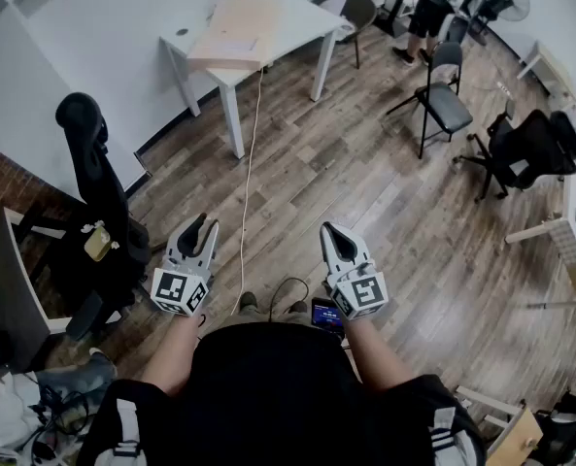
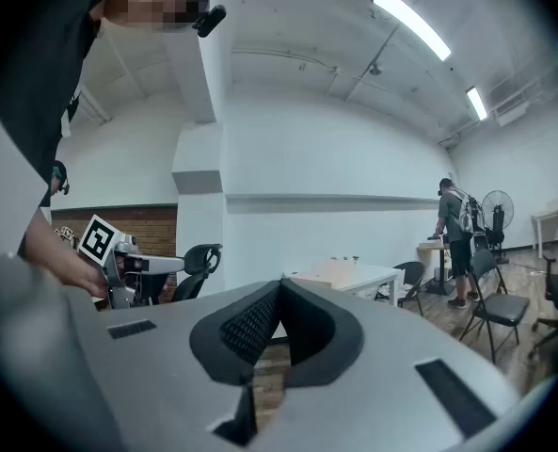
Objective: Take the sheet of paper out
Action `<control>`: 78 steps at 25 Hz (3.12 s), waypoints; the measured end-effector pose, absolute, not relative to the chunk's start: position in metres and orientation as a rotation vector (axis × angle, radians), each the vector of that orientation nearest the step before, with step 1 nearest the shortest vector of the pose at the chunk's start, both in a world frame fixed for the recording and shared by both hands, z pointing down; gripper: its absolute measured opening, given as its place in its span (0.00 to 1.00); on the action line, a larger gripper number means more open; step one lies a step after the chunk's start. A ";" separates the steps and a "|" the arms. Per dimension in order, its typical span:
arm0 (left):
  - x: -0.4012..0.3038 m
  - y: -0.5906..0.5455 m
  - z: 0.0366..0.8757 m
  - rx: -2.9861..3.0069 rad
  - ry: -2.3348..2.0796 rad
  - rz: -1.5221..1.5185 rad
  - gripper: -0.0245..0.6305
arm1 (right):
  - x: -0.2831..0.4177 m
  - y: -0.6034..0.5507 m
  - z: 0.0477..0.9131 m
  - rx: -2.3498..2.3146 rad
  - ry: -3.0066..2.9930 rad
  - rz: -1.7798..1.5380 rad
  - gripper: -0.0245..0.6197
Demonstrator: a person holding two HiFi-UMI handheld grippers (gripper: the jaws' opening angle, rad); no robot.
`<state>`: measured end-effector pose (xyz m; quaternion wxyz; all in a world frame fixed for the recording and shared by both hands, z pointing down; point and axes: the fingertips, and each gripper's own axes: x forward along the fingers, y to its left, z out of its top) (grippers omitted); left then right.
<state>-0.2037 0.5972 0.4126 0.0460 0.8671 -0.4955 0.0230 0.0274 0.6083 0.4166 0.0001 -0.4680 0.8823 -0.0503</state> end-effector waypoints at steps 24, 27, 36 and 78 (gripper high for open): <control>-0.138 0.590 0.405 2.646 -1.464 0.065 0.19 | 0.126 0.611 0.419 -1.515 2.691 -0.172 0.05; -0.123 0.592 0.408 2.639 -1.482 0.080 0.19 | 0.145 0.610 0.423 -1.511 2.694 -0.174 0.05; -0.102 0.588 0.423 2.605 -1.501 0.117 0.19 | 0.172 0.585 0.440 -1.526 2.692 -0.208 0.05; -0.121 0.106 0.464 2.523 -1.586 0.027 0.19 | 0.136 0.093 0.458 -1.378 2.769 -0.227 0.05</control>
